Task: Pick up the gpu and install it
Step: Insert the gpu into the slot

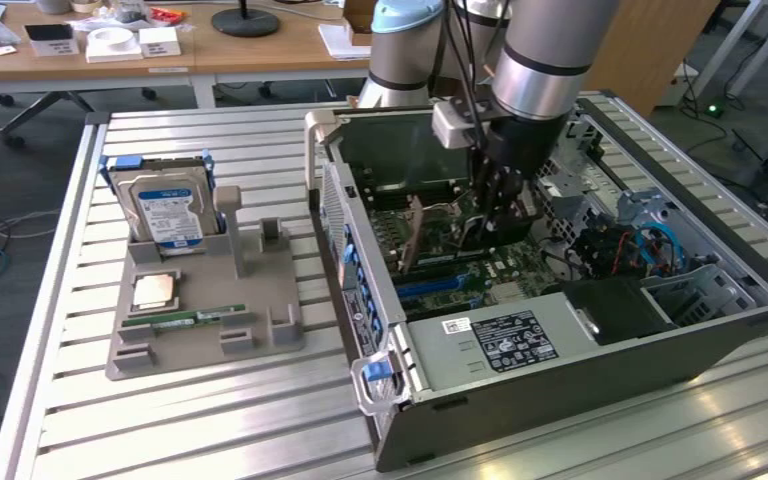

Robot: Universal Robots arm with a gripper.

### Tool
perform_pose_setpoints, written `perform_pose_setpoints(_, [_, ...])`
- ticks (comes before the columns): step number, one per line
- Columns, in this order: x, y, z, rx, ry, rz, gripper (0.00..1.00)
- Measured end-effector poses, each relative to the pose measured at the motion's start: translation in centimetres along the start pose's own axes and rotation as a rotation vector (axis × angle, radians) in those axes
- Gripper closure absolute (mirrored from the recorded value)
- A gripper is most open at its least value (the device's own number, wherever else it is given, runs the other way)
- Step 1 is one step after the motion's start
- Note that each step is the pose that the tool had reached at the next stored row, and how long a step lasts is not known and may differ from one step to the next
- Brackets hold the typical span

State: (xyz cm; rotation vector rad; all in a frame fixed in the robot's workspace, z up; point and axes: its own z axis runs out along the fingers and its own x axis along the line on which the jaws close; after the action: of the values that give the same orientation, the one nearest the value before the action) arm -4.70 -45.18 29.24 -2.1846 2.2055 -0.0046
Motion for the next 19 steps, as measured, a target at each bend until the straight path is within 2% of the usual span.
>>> perform_pose_setpoints(19, [0.53, 0.64, 0.21, -0.0002, -0.0002, -0.006, 0.74])
